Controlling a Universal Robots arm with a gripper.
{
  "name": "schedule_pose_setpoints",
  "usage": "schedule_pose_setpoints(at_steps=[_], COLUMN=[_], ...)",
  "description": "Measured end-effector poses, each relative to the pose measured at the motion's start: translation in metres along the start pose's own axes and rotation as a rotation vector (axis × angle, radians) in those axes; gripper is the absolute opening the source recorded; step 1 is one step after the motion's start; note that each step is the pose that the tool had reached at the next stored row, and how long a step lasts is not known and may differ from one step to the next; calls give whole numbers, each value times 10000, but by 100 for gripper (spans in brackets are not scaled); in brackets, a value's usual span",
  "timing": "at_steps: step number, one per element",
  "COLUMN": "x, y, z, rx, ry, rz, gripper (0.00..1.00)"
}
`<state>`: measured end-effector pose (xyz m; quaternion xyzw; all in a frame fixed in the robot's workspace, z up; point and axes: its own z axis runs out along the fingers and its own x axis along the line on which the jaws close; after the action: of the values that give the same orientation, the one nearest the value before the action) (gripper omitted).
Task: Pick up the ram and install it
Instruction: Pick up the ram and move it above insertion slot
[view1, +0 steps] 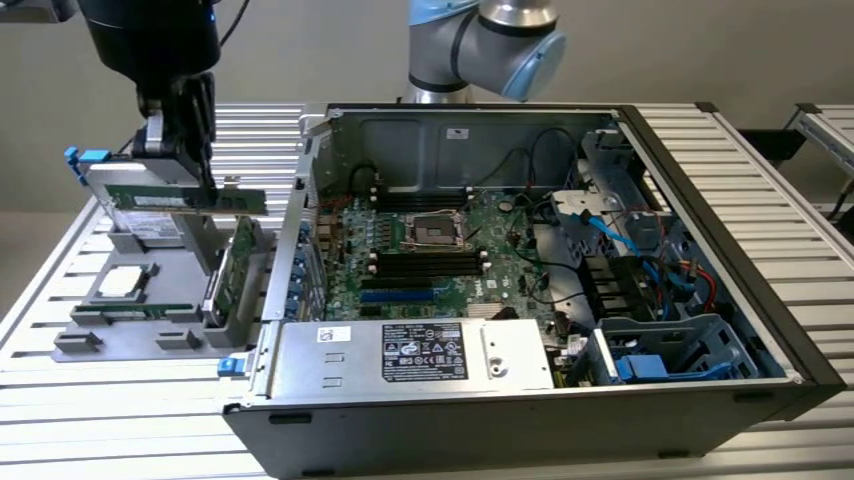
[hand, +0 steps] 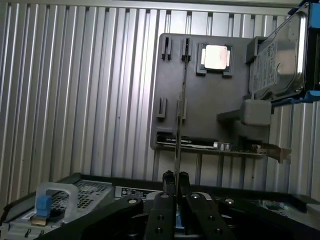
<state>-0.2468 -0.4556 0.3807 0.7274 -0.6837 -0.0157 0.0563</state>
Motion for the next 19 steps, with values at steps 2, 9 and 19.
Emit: schedule_pose_setpoints(at_steps=[2,9,19], x=[-9,-79,-142], y=[-44,-459,-750], z=[-38,-244,-265], rx=[1,4,22], ry=[-4,-102,-375], rz=[0,-10,-38], gripper=[13,13,13])
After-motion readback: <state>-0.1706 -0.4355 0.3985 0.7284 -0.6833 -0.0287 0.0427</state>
